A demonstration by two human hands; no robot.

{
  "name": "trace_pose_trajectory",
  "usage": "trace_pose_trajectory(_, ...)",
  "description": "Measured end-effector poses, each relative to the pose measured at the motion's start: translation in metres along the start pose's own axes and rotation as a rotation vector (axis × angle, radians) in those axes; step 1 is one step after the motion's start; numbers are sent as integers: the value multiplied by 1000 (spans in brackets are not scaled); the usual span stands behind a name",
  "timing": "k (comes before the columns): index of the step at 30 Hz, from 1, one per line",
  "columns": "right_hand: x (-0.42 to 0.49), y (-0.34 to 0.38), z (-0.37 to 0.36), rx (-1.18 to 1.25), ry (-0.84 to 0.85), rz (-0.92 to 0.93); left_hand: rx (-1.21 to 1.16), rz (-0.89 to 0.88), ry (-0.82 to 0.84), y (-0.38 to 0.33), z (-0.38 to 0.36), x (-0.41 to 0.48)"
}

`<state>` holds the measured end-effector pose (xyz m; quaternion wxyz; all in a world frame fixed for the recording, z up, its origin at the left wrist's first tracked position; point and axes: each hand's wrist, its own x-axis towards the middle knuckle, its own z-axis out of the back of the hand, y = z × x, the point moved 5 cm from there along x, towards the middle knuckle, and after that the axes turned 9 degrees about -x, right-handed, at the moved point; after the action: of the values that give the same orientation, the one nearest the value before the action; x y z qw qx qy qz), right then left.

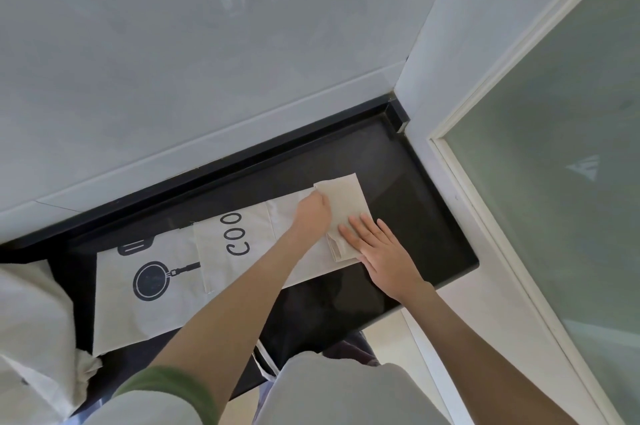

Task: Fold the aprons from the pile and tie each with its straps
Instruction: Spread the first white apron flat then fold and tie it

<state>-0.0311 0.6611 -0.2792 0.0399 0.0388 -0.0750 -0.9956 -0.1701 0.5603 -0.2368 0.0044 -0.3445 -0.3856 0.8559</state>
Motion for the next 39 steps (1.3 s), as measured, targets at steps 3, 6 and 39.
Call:
trace_pose_trajectory(3,-2,-2,-1,1,15,7,184,-106,-138,-3,0,-6)
trace_pose_trajectory(6,-4,-6,-1,-9,39,47,248,-350,-415,12,7,-16)
trace_pose_trajectory(39,20,7,48,579,204,-753,419,-666,4,36,-16,-52)
